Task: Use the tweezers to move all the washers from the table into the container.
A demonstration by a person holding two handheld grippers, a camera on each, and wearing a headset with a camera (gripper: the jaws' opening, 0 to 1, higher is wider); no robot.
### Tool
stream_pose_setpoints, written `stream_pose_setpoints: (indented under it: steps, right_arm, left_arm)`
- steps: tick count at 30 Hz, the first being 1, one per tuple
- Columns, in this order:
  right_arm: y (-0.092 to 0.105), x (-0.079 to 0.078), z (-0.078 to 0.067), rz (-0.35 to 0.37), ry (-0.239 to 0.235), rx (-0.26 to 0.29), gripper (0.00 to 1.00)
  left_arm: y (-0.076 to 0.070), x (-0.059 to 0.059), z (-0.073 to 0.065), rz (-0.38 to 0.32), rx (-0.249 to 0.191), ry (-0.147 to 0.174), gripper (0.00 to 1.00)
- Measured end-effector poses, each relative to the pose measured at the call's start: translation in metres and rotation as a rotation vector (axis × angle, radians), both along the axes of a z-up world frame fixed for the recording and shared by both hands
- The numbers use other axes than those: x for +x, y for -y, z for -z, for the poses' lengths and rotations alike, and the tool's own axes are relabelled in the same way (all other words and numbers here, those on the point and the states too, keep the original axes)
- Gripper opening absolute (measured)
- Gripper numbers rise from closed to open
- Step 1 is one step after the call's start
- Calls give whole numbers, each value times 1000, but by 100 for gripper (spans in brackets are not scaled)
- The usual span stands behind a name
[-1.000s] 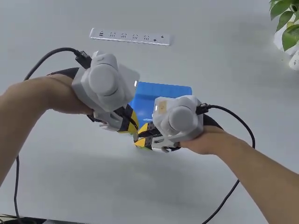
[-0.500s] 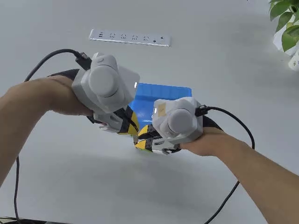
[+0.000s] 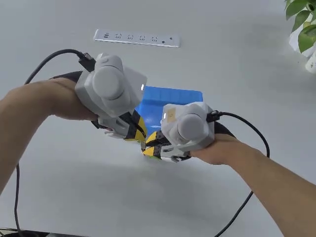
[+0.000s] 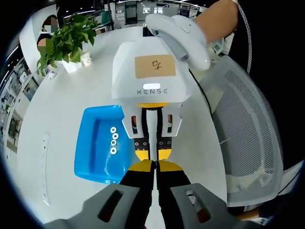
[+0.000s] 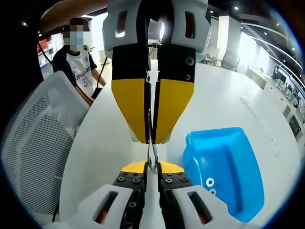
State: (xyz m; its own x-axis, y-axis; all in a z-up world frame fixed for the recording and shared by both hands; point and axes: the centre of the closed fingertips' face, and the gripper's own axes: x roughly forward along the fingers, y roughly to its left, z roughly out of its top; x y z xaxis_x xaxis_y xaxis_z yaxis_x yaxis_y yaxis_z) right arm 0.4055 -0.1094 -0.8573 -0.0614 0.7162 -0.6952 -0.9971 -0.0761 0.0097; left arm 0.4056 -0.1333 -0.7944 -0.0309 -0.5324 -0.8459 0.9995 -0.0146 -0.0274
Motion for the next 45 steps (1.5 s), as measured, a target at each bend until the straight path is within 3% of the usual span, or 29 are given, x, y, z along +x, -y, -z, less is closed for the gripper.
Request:
stream_pose_setpoints:
  steps: [29,45]
  right_arm:
    - [0,-2,-2,5,2,-1,9]
    - [2,-1,-19,2,12,11,9]
  left_arm:
    - [-1,-3,-2,3,9,-1,4]
    - [0,-2,-19,2,4,11,4]
